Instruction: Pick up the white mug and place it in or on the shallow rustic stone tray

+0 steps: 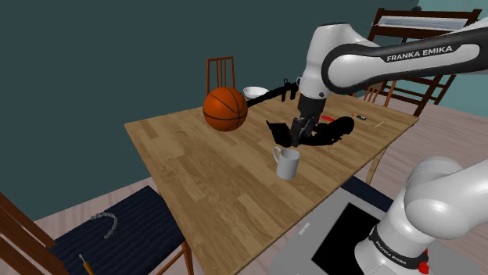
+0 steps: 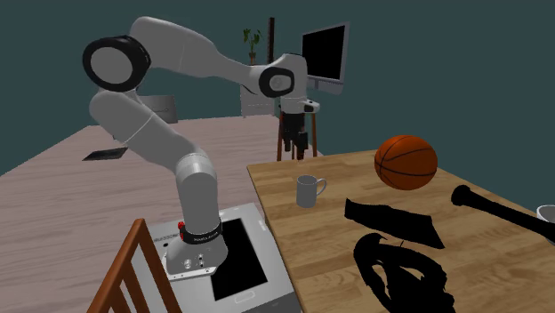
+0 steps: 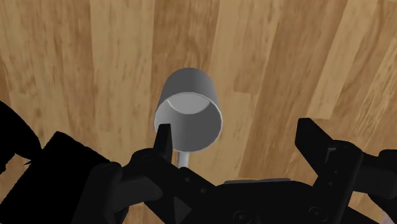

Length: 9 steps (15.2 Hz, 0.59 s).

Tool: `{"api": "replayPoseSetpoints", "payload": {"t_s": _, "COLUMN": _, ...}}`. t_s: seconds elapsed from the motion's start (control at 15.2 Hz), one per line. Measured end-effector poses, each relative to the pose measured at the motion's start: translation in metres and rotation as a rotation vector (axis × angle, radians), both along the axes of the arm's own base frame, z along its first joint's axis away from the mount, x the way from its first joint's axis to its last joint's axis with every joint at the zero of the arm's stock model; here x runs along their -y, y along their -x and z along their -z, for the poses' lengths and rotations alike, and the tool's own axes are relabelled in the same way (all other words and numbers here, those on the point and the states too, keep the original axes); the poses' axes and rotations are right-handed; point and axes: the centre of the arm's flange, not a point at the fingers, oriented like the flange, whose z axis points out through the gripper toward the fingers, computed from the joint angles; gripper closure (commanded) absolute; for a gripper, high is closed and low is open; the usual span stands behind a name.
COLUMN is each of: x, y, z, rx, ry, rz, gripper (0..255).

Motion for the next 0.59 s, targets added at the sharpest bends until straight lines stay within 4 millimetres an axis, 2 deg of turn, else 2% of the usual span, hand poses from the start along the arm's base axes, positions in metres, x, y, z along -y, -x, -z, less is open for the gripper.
{"api": "replayPoseSetpoints", "payload": {"t_s": 0.4, "x": -0.003, "y": -0.034, "z": 0.072, "rx": 0.013, "ry": -0.01, "rz": 0.008, "gripper": 0}}
{"api": "replayPoseSetpoints", "payload": {"t_s": 0.59, "x": -0.002, "y": -0.039, "z": 0.093, "rx": 0.017, "ry": -0.013, "rz": 0.009, "gripper": 0}}
